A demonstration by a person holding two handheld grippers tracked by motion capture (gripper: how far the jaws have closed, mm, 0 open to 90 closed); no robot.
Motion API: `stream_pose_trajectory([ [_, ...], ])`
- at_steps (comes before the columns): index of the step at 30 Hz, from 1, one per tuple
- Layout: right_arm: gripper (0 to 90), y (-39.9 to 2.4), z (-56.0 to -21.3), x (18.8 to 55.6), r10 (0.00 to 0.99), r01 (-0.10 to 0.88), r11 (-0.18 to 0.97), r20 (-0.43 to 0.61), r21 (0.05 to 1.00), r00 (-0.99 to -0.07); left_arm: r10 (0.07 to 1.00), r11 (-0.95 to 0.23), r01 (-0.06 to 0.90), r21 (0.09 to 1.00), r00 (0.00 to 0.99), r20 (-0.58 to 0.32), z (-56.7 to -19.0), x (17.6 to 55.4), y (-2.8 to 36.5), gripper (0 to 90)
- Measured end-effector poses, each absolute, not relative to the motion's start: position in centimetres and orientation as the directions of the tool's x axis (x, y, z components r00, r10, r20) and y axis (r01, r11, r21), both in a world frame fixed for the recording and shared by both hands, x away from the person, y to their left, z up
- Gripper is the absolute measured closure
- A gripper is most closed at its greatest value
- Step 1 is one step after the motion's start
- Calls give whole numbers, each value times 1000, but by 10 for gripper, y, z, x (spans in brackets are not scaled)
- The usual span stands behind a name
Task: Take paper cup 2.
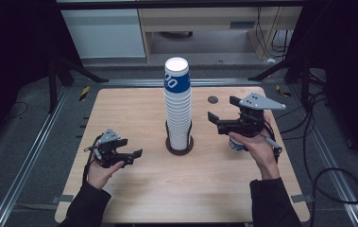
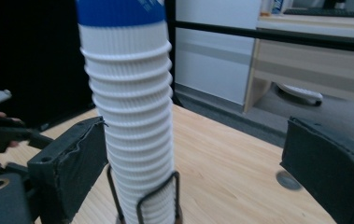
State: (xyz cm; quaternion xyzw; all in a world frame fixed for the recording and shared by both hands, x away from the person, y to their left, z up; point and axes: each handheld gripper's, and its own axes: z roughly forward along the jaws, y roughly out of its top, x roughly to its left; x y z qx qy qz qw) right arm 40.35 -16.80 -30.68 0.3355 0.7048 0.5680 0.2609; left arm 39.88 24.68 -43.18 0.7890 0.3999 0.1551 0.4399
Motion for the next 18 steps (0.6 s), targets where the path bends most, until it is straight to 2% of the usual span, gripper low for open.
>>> stream_pose_trajectory([
  [9, 66, -141, -279, 407, 731, 124, 109, 5, 986, -683, 764, -300, 496, 815, 636, -106, -433, 399, 246, 188],
  [18, 66, -116, -268, 419, 708, 114, 106, 6, 988, -706, 763, -300, 495, 815, 637, -106, -433, 399, 247, 187],
])
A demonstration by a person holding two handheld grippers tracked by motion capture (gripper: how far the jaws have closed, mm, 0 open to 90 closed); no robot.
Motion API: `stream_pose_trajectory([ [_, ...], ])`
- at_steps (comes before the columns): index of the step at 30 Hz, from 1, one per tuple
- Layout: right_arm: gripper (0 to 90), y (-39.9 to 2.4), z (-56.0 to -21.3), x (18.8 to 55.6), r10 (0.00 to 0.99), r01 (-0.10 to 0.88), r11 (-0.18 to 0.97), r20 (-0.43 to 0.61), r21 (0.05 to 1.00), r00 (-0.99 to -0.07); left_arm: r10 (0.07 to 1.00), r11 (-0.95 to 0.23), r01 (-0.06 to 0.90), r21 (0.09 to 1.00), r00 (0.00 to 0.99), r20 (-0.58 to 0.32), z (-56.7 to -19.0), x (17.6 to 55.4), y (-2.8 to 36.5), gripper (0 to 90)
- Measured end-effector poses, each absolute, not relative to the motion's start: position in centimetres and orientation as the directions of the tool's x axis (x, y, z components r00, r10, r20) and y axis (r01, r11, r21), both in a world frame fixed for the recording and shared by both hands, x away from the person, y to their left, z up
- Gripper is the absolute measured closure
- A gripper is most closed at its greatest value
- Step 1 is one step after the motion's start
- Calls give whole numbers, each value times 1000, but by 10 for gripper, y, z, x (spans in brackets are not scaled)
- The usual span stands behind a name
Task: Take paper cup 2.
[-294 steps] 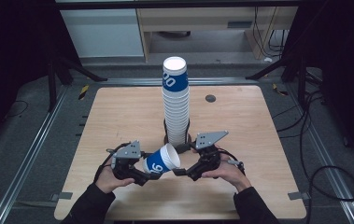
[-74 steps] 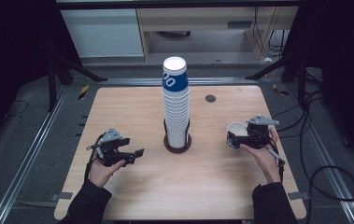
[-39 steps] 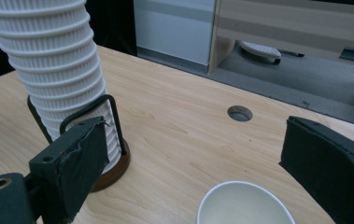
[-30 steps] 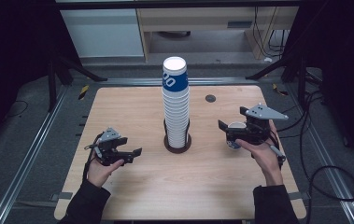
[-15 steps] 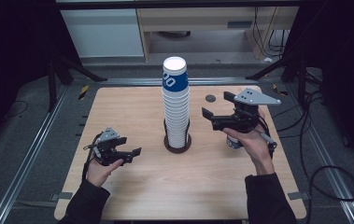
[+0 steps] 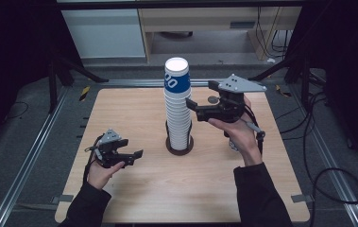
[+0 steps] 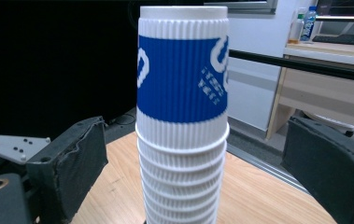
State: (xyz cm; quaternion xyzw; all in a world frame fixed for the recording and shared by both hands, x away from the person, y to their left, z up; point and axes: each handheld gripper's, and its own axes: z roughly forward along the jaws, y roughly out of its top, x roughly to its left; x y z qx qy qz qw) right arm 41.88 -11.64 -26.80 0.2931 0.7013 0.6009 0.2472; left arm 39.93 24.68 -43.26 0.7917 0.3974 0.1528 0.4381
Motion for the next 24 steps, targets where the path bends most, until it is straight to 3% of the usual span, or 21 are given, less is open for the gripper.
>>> stream_pose_trajectory([
  [24, 71, -67, -269, 460, 720, 127, 103, 14, 987, -694, 758, -301, 498, 813, 642, -113, -435, 400, 245, 184],
])
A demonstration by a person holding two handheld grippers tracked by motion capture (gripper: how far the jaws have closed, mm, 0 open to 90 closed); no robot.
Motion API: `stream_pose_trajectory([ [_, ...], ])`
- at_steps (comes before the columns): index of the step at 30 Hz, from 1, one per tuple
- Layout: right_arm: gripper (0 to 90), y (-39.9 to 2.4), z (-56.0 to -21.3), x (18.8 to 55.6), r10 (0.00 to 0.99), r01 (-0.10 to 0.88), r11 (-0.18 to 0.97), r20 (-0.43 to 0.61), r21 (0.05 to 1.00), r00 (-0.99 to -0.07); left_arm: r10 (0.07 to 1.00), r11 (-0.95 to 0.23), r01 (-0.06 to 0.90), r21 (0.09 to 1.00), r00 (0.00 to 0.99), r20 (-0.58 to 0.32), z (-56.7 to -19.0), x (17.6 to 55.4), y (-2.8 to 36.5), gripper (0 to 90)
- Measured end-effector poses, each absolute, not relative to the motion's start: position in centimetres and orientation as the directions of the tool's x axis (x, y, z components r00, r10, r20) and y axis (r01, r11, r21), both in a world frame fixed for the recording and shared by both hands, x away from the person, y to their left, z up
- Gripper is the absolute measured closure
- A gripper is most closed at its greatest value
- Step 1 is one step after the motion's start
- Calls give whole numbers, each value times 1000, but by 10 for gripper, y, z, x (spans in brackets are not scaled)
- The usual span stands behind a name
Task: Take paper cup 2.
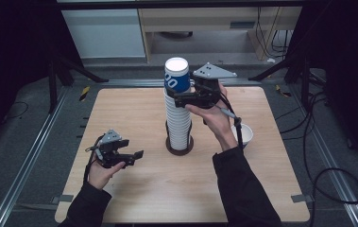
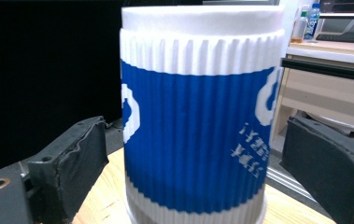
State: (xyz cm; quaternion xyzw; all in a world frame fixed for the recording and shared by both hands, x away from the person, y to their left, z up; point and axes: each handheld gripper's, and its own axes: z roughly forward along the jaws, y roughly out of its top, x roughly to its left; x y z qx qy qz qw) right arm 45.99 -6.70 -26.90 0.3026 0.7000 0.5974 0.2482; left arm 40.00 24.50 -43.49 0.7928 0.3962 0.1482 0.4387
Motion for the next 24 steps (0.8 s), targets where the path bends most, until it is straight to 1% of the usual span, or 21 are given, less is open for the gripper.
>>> stream_pose_trajectory([
  [7, 94, -59, -274, 467, 721, 144, 106, 24, 984, -692, 758, -304, 498, 812, 643, -111, -434, 400, 246, 184],
  [11, 127, -57, -277, 469, 728, 143, 122, 9, 982, -686, 758, -301, 497, 814, 643, -112, -434, 400, 245, 184],
  [14, 169, -57, -278, 469, 725, 142, 130, 4, 981, -689, 758, -301, 498, 813, 642, -113, -434, 400, 246, 184],
  [21, 180, -58, -277, 469, 721, 136, 134, -2, 982, -693, 757, -306, 498, 812, 644, -110, -435, 400, 245, 183],
  [24, 184, -59, -275, 469, 719, 132, 117, 8, 984, -695, 758, -303, 499, 811, 642, -112, -435, 400, 245, 183],
])
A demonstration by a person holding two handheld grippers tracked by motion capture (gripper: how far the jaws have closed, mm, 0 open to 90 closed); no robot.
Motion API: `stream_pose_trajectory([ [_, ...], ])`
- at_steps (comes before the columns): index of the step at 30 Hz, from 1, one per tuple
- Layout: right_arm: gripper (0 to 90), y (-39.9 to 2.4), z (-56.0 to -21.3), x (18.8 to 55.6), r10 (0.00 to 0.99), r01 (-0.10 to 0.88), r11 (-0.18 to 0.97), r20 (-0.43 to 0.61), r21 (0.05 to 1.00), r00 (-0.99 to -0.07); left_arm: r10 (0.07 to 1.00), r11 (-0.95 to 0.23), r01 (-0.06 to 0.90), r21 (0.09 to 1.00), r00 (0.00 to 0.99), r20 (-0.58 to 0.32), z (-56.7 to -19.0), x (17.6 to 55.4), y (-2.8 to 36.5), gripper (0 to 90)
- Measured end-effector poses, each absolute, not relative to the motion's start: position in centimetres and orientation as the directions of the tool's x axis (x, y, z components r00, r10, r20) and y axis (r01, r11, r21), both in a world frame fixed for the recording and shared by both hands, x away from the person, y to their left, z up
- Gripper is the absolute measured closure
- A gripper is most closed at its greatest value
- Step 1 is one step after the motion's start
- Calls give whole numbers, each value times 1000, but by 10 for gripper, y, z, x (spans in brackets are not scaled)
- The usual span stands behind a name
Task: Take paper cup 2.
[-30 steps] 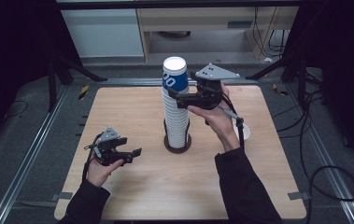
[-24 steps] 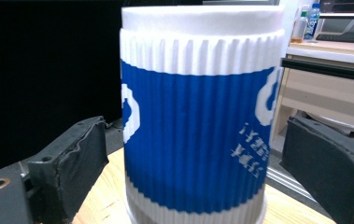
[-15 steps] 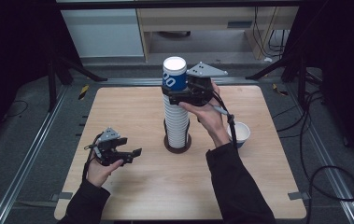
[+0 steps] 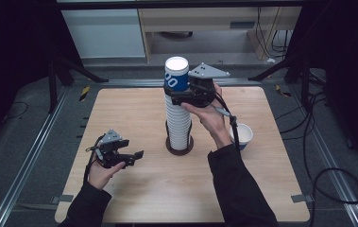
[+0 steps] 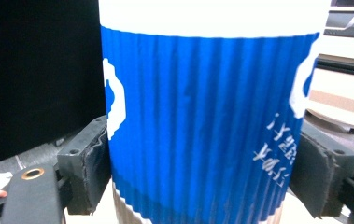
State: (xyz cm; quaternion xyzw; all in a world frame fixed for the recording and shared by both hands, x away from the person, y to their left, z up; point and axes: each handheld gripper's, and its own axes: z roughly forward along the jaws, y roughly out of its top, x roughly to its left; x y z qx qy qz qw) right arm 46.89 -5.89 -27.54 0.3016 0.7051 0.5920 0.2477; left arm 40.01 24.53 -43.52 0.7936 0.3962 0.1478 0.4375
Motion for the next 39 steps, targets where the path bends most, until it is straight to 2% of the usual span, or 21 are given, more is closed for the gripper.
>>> stream_pose_trajectory([
  [13, 203, -61, -260, 469, 709, 109, 105, 3, 988, -705, 759, -303, 501, 811, 641, -113, -435, 400, 246, 183],
  [39, 205, -71, -210, 454, 714, -2, 68, -50, 998, -698, 758, -305, 497, 812, 644, -109, -434, 400, 247, 183],
])
